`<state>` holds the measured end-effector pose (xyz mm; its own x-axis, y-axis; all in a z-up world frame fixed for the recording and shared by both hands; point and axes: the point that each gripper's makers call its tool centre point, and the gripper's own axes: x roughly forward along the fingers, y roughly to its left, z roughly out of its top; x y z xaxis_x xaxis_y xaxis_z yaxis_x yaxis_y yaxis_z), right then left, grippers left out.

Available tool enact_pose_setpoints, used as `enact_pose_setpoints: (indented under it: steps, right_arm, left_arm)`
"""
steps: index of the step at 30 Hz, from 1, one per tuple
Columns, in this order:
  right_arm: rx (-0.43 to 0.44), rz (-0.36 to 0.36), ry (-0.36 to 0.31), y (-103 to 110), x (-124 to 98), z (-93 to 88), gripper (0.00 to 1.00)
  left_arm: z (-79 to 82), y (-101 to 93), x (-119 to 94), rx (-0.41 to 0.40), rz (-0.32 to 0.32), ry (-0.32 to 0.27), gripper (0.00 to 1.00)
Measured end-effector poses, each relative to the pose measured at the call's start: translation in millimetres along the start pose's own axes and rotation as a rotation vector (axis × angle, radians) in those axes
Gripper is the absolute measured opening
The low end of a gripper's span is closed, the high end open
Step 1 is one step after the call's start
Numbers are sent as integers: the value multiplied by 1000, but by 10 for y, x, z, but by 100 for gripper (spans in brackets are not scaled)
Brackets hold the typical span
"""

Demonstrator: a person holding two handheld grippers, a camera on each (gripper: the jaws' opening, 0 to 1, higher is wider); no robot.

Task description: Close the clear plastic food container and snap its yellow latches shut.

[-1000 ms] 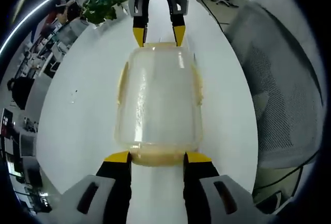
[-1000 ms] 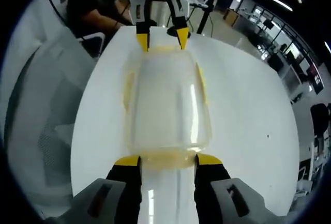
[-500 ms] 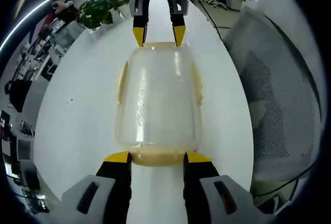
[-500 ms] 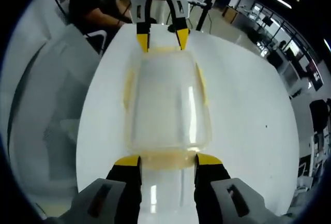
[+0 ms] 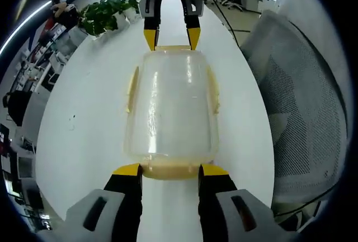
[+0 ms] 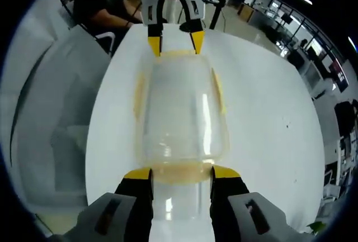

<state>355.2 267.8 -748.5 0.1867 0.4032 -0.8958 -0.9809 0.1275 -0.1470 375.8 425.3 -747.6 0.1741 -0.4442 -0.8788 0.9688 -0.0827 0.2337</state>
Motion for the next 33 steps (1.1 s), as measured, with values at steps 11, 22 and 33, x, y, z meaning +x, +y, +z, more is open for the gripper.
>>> enact_pose_setpoints:
  steps: [11, 22, 33]
  right_arm:
    - [8, 16, 17, 8, -62, -226, 38]
    - [15, 38, 28, 17, -104, -428, 38]
    - [37, 55, 29, 49, -150, -613, 38]
  left_arm:
    - [199, -33, 111, -9, -16, -16, 37]
    - [362, -67, 228, -20, -34, -25, 37]
    - [513, -88, 364, -20, -58, -29, 38]
